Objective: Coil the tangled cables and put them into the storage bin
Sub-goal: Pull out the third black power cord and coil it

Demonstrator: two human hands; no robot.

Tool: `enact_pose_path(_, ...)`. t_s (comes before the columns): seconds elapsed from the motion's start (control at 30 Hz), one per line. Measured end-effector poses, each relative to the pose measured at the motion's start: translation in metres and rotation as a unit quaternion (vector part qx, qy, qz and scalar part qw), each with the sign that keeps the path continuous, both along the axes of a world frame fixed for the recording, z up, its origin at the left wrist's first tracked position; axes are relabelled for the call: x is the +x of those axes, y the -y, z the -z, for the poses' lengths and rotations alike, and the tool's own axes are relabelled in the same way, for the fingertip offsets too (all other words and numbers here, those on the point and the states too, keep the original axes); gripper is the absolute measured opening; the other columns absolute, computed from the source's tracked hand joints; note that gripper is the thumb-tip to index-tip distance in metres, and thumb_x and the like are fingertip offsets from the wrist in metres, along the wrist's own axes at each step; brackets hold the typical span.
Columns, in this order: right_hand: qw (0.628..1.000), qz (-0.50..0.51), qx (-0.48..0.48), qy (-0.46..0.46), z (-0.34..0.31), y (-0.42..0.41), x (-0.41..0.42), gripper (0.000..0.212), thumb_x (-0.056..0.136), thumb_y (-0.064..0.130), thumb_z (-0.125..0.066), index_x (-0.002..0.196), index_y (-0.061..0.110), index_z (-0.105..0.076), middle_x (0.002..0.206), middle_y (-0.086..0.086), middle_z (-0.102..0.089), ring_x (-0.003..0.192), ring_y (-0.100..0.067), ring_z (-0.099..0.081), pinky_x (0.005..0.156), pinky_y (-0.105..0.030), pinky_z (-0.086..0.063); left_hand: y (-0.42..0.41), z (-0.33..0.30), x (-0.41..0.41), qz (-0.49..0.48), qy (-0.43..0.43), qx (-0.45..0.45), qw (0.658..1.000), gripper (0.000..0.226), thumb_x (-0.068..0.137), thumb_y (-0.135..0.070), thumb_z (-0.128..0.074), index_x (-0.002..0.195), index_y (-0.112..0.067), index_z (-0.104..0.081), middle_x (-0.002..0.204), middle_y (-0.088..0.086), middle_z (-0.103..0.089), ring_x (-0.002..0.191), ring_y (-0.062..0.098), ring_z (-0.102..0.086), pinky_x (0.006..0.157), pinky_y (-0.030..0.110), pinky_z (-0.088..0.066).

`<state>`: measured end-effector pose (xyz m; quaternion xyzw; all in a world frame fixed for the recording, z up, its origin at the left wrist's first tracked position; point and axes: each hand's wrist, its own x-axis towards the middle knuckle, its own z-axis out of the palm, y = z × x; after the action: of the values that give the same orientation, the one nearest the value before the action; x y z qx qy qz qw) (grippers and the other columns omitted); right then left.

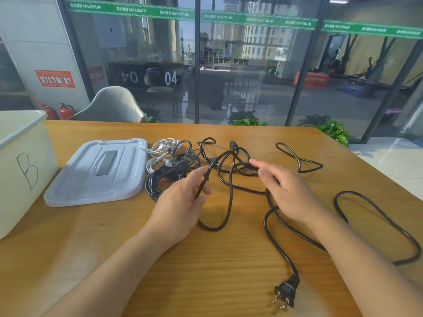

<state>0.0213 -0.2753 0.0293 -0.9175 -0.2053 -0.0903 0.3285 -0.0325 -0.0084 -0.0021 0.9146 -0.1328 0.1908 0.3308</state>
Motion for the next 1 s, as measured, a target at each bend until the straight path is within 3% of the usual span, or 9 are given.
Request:
enact_pose_path(0.07, 0.992, -0.030, 0.093, -0.076, -0.003, 0.002, 0.001, 0.052, 0.098, 0.067, -0.033, 0.116, 0.042, -0.075, 0.123, 0.031, -0.068, 0.115, 0.022, -0.054, 0.105, -0.017, -0.039, -0.004, -0.004, 0.000, -0.015, 0.027, -0.023, 0.999, 0.039, 0.099, -0.006, -0.062, 0.130, -0.029, -0.058, 0.105, -0.022, -0.066, 0.099, 0.006, -0.058, 0.089, 0.038, -0.052)
enact_pose_path(0.13, 0.987, -0.060, 0.078, -0.130, -0.001, 0.003, 0.001, 0.057, 0.098, 0.065, -0.041, 0.088, 0.027, -0.082, 0.104, 0.025, -0.077, 0.104, 0.015, -0.064, 0.098, -0.019, -0.042, -0.006, -0.008, -0.001, -0.009, 0.064, -0.022, 0.998, 0.022, 0.100, -0.008, -0.062, 0.112, -0.025, -0.068, 0.102, -0.018, -0.066, 0.100, 0.011, -0.057, 0.091, 0.039, -0.049)
enact_pose_path(0.27, 0.985, -0.100, -0.040, -0.132, 0.013, -0.002, 0.001, 0.046, 0.098, 0.051, -0.066, 0.063, 0.023, -0.073, 0.093, 0.016, -0.077, 0.091, 0.001, -0.070, 0.087, -0.030, -0.047, 0.000, -0.011, -0.007, 0.074, 0.045, -0.012, 0.996, 0.027, 0.099, -0.026, -0.062, 0.125, -0.022, -0.068, 0.122, -0.012, -0.064, 0.121, 0.008, -0.056, 0.104, 0.037, -0.046)
enact_pose_path(0.37, 0.987, -0.124, -0.019, -0.104, 0.016, -0.005, 0.004, 0.016, 0.086, 0.047, -0.081, 0.081, 0.032, -0.077, 0.109, 0.023, -0.073, 0.106, 0.000, -0.067, 0.098, -0.035, -0.049, 0.009, -0.009, -0.013, 0.133, -0.006, 0.005, 0.991, 0.043, 0.106, -0.049, -0.042, 0.139, -0.031, -0.063, 0.142, -0.015, -0.056, 0.139, 0.005, -0.045, 0.116, 0.034, -0.036)
enact_pose_path(0.5, 0.998, -0.058, -0.027, -0.025, 0.018, -0.002, 0.005, 0.048, 0.080, 0.059, -0.079, 0.125, 0.052, -0.064, 0.140, 0.034, -0.047, 0.130, 0.008, -0.043, 0.107, -0.027, -0.036, 0.012, -0.002, -0.009, 0.119, -0.082, 0.106, 0.984, 0.046, 0.110, -0.051, -0.027, 0.145, -0.043, -0.056, 0.159, -0.013, -0.042, 0.149, 0.003, -0.029, 0.121, 0.041, -0.029)
enact_pose_path(0.6, 0.996, -0.014, -0.085, -0.017, 0.016, 0.000, 0.007, 0.046, 0.092, 0.055, -0.070, 0.136, 0.047, -0.062, 0.154, 0.027, -0.041, 0.143, 0.004, -0.029, 0.118, -0.033, -0.028, 0.009, 0.002, -0.006, 0.106, -0.102, 0.154, 0.977, 0.043, 0.111, -0.044, -0.030, 0.144, -0.040, -0.057, 0.157, -0.012, -0.045, 0.148, 0.005, -0.031, 0.120, 0.039, -0.029)
enact_pose_path(0.67, 0.993, -0.021, -0.115, -0.028, 0.018, -0.001, 0.007, 0.039, 0.095, 0.052, -0.068, 0.133, 0.041, -0.068, 0.147, 0.024, -0.054, 0.141, 0.002, -0.040, 0.121, -0.035, -0.033, 0.009, 0.002, -0.005, 0.101, -0.097, 0.135, 0.981, 0.042, 0.111, -0.041, -0.033, 0.144, -0.035, -0.058, 0.152, -0.012, -0.051, 0.145, 0.005, -0.036, 0.119, 0.040, -0.031)
enact_pose_path(0.8, 0.997, -0.037, -0.066, -0.022, 0.018, -0.008, 0.003, 0.022, 0.093, 0.040, -0.075, 0.115, 0.043, -0.076, 0.107, 0.027, -0.075, 0.105, 0.011, -0.064, 0.093, -0.019, -0.047, 0.011, 0.004, -0.005, 0.079, -0.089, 0.129, 0.984, 0.046, 0.109, -0.046, -0.040, 0.150, -0.029, -0.049, 0.150, -0.012, -0.052, 0.143, 0.008, -0.039, 0.118, 0.037, -0.032)
enact_pose_path(1.0, 0.978, -0.128, 0.017, -0.165, 0.012, -0.005, -0.003, 0.010, 0.095, 0.045, -0.073, 0.105, 0.041, -0.076, 0.087, 0.013, -0.079, 0.081, -0.003, -0.077, 0.091, -0.032, -0.046, 0.009, 0.005, -0.003, 0.077, -0.108, 0.117, 0.984, 0.050, 0.107, -0.055, -0.035, 0.156, -0.044, -0.037, 0.166, -0.013, -0.030, 0.153, 0.009, -0.025, 0.125, 0.042, -0.024)
